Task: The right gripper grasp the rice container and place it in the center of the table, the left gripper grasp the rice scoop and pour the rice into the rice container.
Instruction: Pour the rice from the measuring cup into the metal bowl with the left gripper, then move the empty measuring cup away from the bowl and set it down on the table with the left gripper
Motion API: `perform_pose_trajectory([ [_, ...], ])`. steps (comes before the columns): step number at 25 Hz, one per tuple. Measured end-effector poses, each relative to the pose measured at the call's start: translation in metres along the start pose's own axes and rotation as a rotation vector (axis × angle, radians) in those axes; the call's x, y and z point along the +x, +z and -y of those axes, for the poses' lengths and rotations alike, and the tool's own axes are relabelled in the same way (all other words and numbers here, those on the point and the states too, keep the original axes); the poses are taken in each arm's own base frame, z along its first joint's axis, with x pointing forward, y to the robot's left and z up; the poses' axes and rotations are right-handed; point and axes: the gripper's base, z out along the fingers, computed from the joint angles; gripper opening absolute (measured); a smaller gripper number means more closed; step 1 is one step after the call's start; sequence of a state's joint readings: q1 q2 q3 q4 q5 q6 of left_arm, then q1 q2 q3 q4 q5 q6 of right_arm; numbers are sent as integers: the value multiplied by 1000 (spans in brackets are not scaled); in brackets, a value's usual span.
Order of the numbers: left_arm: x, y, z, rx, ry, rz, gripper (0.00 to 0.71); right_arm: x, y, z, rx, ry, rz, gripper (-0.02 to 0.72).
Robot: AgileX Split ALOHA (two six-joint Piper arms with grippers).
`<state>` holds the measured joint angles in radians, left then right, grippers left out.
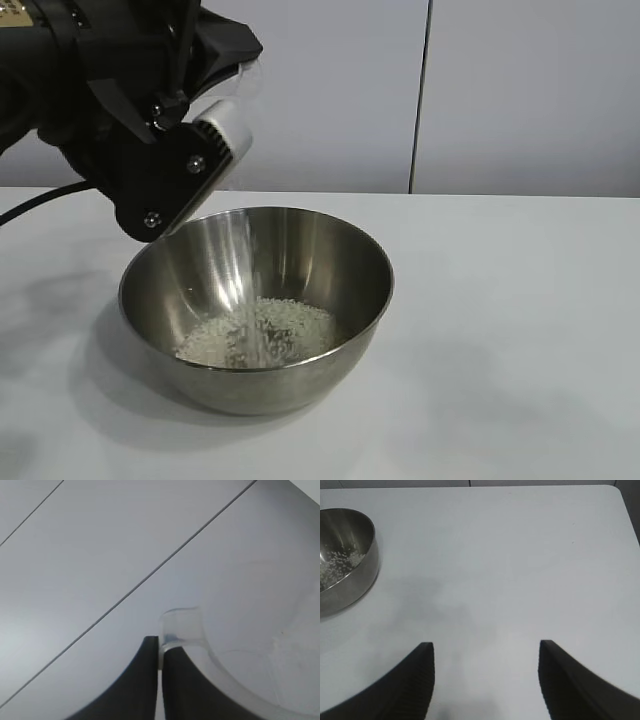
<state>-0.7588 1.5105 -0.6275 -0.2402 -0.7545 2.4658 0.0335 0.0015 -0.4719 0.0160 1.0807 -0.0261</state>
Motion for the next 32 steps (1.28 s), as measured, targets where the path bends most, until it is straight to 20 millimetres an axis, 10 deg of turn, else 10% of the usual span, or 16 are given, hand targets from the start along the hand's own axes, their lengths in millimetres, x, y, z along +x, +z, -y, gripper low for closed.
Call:
perform_pose_trajectory([
  [16,37,1,27,-59,-1548,-244,9,0,0,0,0,0,0,421],
  [32,100,-38,135,106,-2265,-620,9,0,0,0,0,0,0,421],
])
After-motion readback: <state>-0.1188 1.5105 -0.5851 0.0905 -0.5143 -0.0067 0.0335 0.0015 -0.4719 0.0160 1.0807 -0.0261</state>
